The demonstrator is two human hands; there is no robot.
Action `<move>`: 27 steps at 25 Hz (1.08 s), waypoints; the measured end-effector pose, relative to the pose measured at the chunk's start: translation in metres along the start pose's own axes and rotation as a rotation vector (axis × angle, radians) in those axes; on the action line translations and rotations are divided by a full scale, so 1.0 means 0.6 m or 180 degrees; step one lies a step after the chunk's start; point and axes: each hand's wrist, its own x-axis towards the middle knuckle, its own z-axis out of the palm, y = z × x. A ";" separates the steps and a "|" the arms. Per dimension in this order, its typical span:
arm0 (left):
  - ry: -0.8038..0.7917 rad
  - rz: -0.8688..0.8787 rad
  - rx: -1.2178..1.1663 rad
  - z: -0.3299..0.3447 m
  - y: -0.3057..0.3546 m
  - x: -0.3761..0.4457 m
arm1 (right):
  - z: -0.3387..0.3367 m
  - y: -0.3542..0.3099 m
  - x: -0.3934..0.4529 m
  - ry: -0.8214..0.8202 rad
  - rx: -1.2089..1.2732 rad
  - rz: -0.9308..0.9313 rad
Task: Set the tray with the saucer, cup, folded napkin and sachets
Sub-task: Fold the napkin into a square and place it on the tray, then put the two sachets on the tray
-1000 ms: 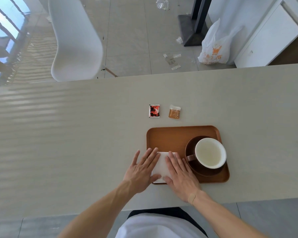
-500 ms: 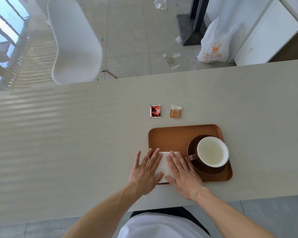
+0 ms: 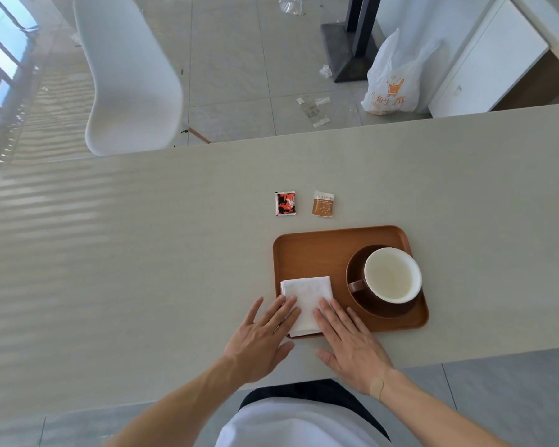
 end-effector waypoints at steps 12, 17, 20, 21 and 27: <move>-0.0225 0.0148 0.0130 -0.003 -0.005 0.005 | 0.000 -0.025 -0.004 -0.0133 -0.0087 0.0053; 0.0134 0.0046 -0.0386 -0.036 -0.007 0.021 | -0.044 -0.028 0.008 -0.0006 0.0153 0.0100; 0.0300 -0.0190 -0.0831 -0.064 -0.007 0.037 | -0.086 -0.018 0.040 0.0014 0.0156 0.0048; 0.0303 -0.0287 -0.1021 -0.075 -0.009 0.044 | -0.103 -0.012 0.052 -0.0021 0.0212 0.0023; 0.0189 -0.0896 -0.1720 -0.145 -0.045 0.100 | -0.195 0.050 0.117 0.0011 0.0892 0.0041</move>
